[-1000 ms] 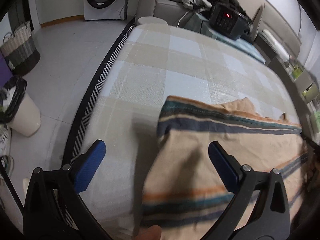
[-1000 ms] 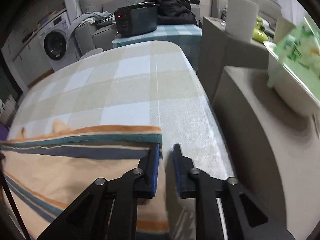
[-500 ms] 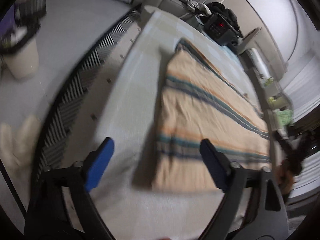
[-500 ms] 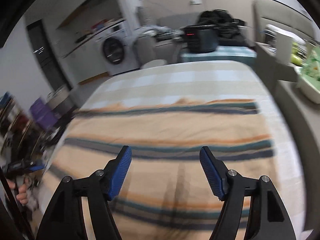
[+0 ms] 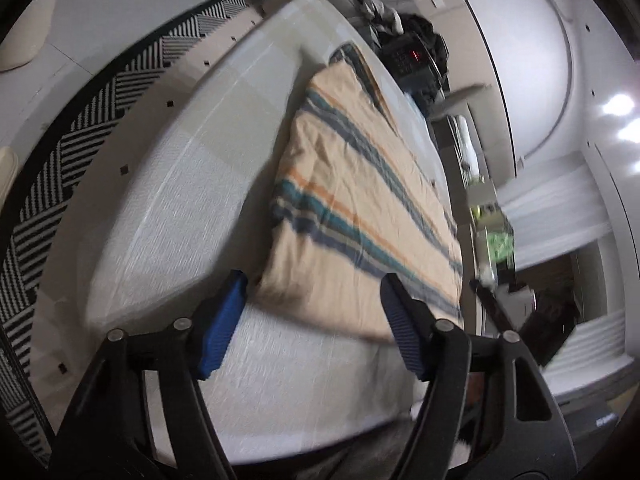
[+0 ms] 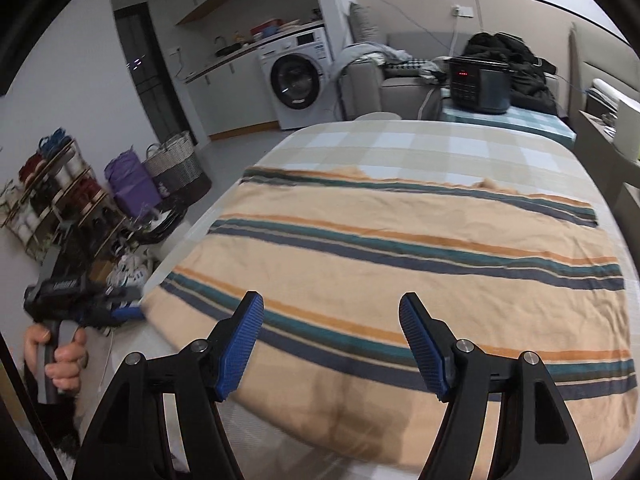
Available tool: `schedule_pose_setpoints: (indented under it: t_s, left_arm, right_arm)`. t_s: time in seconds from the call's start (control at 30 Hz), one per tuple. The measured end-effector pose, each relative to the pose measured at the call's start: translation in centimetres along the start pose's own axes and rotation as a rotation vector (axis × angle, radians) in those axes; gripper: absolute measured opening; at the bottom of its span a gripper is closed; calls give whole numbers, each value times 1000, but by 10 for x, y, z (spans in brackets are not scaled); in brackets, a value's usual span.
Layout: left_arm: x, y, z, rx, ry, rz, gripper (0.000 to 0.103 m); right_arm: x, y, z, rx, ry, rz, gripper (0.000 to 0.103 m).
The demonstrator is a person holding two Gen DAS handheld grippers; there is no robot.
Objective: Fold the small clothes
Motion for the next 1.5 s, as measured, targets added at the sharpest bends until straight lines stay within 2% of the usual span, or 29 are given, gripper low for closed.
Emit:
schedule_pose_setpoints:
  t_s: [0.03, 0.07, 0.1, 0.2, 0.23, 0.33, 0.37, 0.5, 0.57, 0.6, 0.63, 0.67, 0.7, 0.73, 0.77, 0.83, 0.9, 0.97, 1.1, 1.27, 1.5]
  left_arm:
    - [-4, 0, 3, -20, -25, -5, 39]
    - [-9, 1, 6, -54, -54, -7, 16]
    - [-15, 0, 11, -62, -72, -1, 7]
    - [-17, -13, 4, -33, -148, 28, 6]
    - [-17, -20, 0, -22, -165, 49, 6]
    - [-19, -40, -14, 4, -202, 97, 6]
    - [-19, -44, -17, 10, -204, 106, 6]
    - [-20, -61, -24, 47, -211, 121, 6]
    - [-22, -68, -23, 50, -207, 132, 6]
    - [-23, -70, -22, 47, -206, 138, 6]
    - [-24, -72, -23, 40, -204, 146, 6]
    - [-23, -74, -21, 31, -199, 161, 6]
    - [-23, -74, -19, 18, -190, 170, 6]
    - [-23, -72, -18, -2, -185, 166, 6]
    - [-23, -68, -18, -25, -181, 152, 8]
    - [-23, -59, -21, -30, -177, 127, 20]
    - [-25, -49, -25, -13, -197, 103, 53]
    - [-30, -38, -27, 26, -217, 70, 64]
    - [-48, -23, -15, 174, -162, -25, 66]
    - [-83, -20, 9, 235, -129, -64, 71]
    - [-114, -19, 54, 295, -34, -138, 71]
  right_arm:
    - [2, 4, 3, -5, 6, -5, 72]
    - [3, 9, 7, -14, 19, -12, 72]
    - [6, 16, 14, -27, 32, -20, 72]
    - [10, 36, 29, -59, 64, -72, 72]
    - [12, 47, 36, -82, 78, -97, 75]
    - [19, 92, 64, -216, 149, -177, 76]
    - [20, 104, 70, -231, 149, -198, 76]
    - [21, 149, 92, -232, 133, -297, 76]
    - [17, 161, 104, -168, 101, -345, 72]
    - [14, 164, 110, -138, 87, -358, 57]
    - [12, 166, 114, -123, 81, -360, 26]
    - [8, 162, 120, -98, 76, -332, 15]
    - [4, 158, 123, -108, 80, -289, 8]
    - [0, 153, 124, -132, 76, -241, 7]
    - [-5, 143, 121, -155, 52, -164, 7]
    - [-11, 130, 114, -171, 17, -94, 7]
    - [-16, 117, 105, -208, -12, -28, 7]
    - [-22, 108, 99, -215, -37, 16, 7]
    - [-23, 108, 97, -244, -21, 32, 7]
    - [-24, 108, 95, -255, -16, 16, 7]
    - [-20, 115, 92, -245, -14, -44, 7]
Point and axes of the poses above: each gripper's, at about its wrist camera, not at the fingertips, and z roughly the way its jaws point, y to its left, x to its underside, the point moved 7 cm from there along z, roughly the way its jaws point, and after that the axes turned 7 degrees about y, right-handed, at the moved point
